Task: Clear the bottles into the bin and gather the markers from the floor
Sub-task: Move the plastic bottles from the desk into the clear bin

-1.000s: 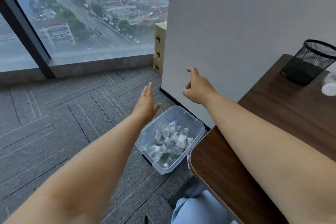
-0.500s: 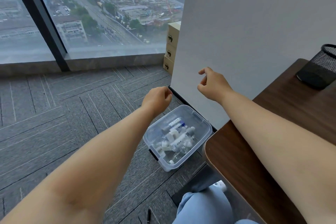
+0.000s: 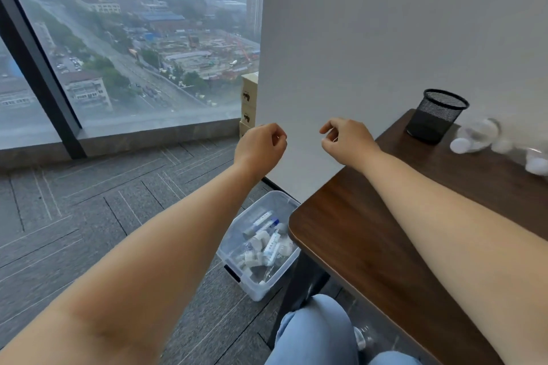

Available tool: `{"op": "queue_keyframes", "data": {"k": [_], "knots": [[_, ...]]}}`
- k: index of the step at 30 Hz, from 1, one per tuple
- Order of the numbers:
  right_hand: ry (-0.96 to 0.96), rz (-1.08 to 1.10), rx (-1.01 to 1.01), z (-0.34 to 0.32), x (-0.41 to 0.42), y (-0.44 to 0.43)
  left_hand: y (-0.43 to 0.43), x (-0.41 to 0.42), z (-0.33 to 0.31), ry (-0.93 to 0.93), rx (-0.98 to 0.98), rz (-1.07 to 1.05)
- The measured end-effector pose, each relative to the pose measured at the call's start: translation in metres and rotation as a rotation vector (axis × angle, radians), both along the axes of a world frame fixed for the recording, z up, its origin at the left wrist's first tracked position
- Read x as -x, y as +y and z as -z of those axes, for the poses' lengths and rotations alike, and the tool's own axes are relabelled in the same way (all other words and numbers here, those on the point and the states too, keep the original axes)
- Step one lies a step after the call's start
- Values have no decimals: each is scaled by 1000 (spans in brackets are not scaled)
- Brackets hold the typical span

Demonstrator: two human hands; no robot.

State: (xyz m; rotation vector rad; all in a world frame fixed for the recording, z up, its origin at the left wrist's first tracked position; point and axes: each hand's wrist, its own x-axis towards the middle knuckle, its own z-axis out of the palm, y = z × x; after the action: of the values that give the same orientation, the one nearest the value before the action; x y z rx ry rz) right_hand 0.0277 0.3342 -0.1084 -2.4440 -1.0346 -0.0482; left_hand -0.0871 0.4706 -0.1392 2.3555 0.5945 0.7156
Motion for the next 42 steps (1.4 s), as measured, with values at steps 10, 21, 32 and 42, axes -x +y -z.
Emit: {"op": "queue_keyframes", "data": {"k": [10, 21, 32, 42], "knots": [[-89, 215, -116, -35, -11, -145, -129, -56, -54, -71, -66, 252], [-66, 604, -106, -31, -25, -369, -315, -129, -56, -44, -153, 585], [-78, 969, -118, -8, -6, -547, -495, -186, -32, 84, -338, 983], [-205, 1041, -237, -5, 0, -611, -557, -209, -6, 292, -558, 886]]}}
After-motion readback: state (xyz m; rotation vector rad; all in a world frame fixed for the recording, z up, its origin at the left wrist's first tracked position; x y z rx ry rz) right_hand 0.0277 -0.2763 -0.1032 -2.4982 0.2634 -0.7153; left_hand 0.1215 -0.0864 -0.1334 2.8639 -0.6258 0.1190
